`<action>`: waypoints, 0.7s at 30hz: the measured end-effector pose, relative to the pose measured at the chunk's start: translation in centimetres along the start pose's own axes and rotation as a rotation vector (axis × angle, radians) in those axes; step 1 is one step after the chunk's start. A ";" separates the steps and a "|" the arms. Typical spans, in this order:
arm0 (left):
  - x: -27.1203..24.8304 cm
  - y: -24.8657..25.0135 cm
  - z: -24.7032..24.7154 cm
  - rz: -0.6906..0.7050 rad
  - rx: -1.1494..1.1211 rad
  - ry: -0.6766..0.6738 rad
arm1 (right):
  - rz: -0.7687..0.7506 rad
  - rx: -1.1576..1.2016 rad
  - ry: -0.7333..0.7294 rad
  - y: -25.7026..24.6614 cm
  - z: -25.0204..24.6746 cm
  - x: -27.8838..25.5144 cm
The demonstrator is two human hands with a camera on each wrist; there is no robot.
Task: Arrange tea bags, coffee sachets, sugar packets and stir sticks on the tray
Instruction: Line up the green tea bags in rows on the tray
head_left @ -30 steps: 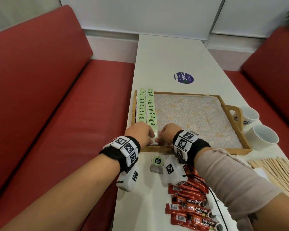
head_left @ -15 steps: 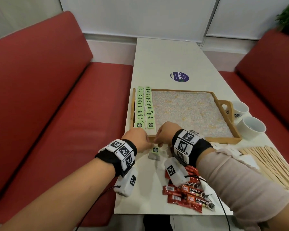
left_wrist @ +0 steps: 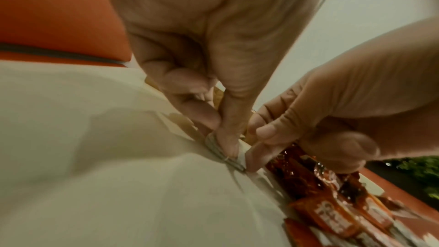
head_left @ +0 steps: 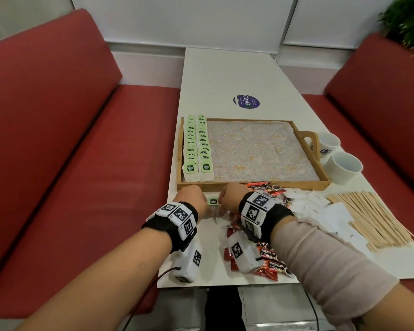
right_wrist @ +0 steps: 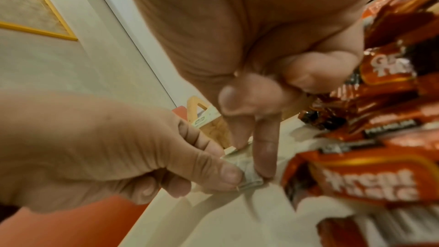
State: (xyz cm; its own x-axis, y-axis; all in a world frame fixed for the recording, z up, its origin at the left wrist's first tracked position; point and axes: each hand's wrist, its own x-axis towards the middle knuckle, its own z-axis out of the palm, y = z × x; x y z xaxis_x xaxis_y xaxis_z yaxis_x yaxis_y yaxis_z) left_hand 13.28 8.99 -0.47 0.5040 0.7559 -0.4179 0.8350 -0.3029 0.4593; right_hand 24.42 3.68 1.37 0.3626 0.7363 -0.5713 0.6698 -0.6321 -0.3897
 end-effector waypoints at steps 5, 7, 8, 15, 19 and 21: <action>-0.3 -0.6 0.1 -0.006 -0.085 -0.012 | 0.028 0.020 -0.019 0.1 0.0 -0.8; -0.2 -0.9 0.1 0.011 -0.158 -0.009 | 0.020 -0.046 -0.048 -0.3 -0.4 -1.6; -0.3 -1.0 0.0 0.027 -0.185 -0.015 | 0.020 -0.063 -0.051 -0.4 -0.6 -2.0; 0.3 -0.3 -2.7 0.192 -0.372 0.045 | -0.008 0.114 0.087 -0.8 -3.2 -2.1; 1.5 0.5 -4.0 0.198 -0.402 0.134 | -0.028 0.233 0.134 -1.3 -4.4 -0.9; 2.1 0.7 -4.4 0.192 -0.408 0.150 | -0.045 0.289 0.133 -1.5 -4.8 -0.1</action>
State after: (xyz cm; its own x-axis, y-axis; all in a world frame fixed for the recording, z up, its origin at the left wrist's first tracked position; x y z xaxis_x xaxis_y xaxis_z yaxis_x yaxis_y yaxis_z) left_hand 13.91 12.91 2.42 0.5783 0.7932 -0.1911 0.5597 -0.2153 0.8003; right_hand 26.47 5.72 5.53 0.4310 0.7784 -0.4565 0.4826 -0.6263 -0.6123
